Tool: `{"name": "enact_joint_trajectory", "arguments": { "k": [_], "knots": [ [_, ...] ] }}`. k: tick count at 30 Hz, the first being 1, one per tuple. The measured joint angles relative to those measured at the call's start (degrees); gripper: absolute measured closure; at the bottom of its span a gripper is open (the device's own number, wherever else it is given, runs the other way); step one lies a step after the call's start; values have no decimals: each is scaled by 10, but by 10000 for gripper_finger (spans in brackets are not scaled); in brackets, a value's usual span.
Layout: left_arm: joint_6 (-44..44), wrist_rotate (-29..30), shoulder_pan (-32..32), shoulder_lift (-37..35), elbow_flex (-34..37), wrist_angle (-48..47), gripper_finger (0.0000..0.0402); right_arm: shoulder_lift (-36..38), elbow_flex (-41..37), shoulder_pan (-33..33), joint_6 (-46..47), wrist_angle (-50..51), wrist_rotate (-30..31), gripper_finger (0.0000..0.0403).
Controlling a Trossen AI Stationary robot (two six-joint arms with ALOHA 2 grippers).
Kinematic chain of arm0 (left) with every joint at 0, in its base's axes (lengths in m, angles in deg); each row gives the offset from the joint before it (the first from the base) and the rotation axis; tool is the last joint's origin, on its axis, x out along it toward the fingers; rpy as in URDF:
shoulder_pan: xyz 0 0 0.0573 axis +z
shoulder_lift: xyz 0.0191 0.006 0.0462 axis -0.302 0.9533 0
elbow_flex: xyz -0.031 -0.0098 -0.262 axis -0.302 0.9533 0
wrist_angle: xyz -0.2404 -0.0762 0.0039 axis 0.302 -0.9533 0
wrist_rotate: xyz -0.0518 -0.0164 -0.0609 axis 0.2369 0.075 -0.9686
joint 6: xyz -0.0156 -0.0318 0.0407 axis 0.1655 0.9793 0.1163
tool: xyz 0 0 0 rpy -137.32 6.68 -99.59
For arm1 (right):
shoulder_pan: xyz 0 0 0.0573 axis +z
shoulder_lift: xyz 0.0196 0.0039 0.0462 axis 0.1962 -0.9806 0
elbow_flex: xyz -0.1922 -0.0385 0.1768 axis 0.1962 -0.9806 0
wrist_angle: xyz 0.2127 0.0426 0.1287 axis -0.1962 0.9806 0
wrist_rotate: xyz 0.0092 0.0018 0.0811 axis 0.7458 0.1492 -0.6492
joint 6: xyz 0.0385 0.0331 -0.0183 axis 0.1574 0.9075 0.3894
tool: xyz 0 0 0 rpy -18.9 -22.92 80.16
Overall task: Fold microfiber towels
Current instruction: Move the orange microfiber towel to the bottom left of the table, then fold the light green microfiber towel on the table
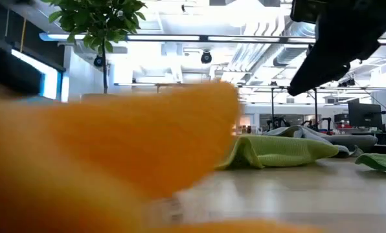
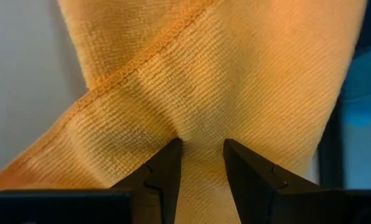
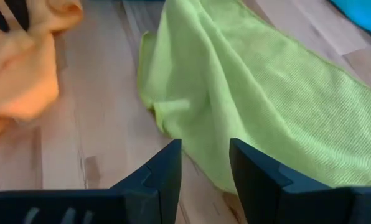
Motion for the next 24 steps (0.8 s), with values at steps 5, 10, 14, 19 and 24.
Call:
{"name": "enact_joint_trajectory", "arguments": {
  "k": [5, 10, 14, 19, 24],
  "knots": [
    [-60, 8, 25, -7, -3, -44, 289, 0, 0, -10, -4, -1, -7, 276],
    [-100, 17, 45, -20, -50, -164, 289, 0, 0, -13, -10, -4, -14, 276],
    [-119, 43, 45, -32, -112, -296, 289, 0, 0, -13, -11, -5, -14, 276],
    [-75, 105, 58, -36, -159, -419, 289, 0, 0, -13, -30, -10, -14, 276],
    [-57, 113, 63, -38, -130, -387, 289, 0, 0, -13, -30, -10, -13, 276]
  ]
}}
